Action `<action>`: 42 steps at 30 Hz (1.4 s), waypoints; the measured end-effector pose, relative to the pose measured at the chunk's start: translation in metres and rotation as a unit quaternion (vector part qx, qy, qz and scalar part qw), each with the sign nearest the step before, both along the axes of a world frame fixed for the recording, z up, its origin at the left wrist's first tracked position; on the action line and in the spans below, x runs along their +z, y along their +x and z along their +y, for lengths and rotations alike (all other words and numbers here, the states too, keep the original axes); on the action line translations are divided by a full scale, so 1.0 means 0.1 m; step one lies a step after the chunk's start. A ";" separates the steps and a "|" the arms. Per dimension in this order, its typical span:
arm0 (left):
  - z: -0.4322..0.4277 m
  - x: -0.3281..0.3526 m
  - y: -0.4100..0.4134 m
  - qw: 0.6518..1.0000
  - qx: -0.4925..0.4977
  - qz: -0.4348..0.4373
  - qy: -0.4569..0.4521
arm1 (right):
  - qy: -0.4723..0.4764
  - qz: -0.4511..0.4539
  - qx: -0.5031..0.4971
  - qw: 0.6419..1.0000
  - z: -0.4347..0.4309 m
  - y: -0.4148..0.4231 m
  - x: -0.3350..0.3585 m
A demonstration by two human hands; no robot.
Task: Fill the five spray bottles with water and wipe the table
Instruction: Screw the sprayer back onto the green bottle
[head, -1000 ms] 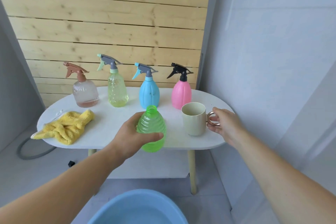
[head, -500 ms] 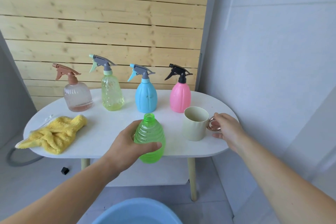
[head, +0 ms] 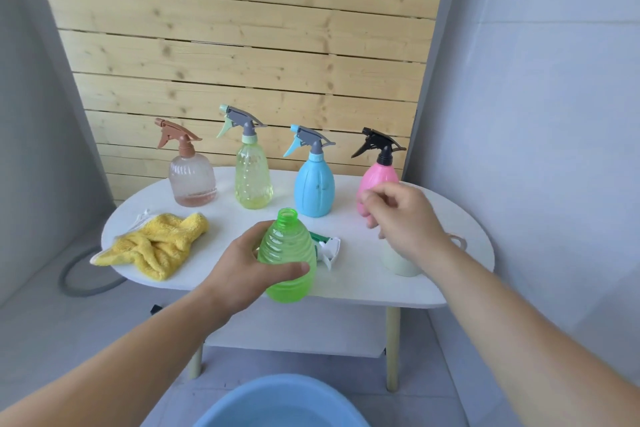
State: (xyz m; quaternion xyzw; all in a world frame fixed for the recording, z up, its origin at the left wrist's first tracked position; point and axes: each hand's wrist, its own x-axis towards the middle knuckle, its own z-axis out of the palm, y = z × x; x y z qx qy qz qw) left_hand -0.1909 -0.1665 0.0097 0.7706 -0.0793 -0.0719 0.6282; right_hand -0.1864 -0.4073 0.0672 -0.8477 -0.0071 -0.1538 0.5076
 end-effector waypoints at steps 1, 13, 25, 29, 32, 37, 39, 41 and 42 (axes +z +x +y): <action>0.05 0.00 0.00 1.000 0.005 0.000 0.002 | -0.007 0.037 0.028 0.999 0.12 0.04 -0.07; 0.32 -0.07 0.02 0.999 0.034 -0.001 0.015 | -0.281 0.216 0.008 0.935 0.64 0.37 -0.80; 0.41 -0.16 0.13 0.997 0.071 -0.015 0.020 | -0.105 -0.034 -0.080 0.991 0.53 0.53 -0.31; 0.34 -0.15 0.18 0.996 0.088 -0.018 0.021 | -0.137 -0.117 -0.099 0.979 0.39 0.43 0.06; 0.25 -0.17 0.23 0.995 0.094 -0.017 0.021 | -0.165 -0.131 -0.080 0.974 0.31 0.33 0.22; 0.10 -0.24 0.31 0.995 0.092 -0.022 0.029 | -0.217 -0.172 -0.061 0.959 0.22 0.30 0.28; 0.06 -0.26 0.34 0.995 0.089 -0.031 0.034 | -0.229 -0.186 -0.062 0.954 0.20 0.31 0.29; 0.03 -0.27 0.37 0.995 0.091 -0.035 0.036 | -0.245 -0.207 -0.056 0.946 0.20 0.32 0.29; 0.02 -0.28 0.38 0.994 0.092 -0.035 0.036 | -0.253 -0.214 -0.049 0.942 0.21 0.33 0.29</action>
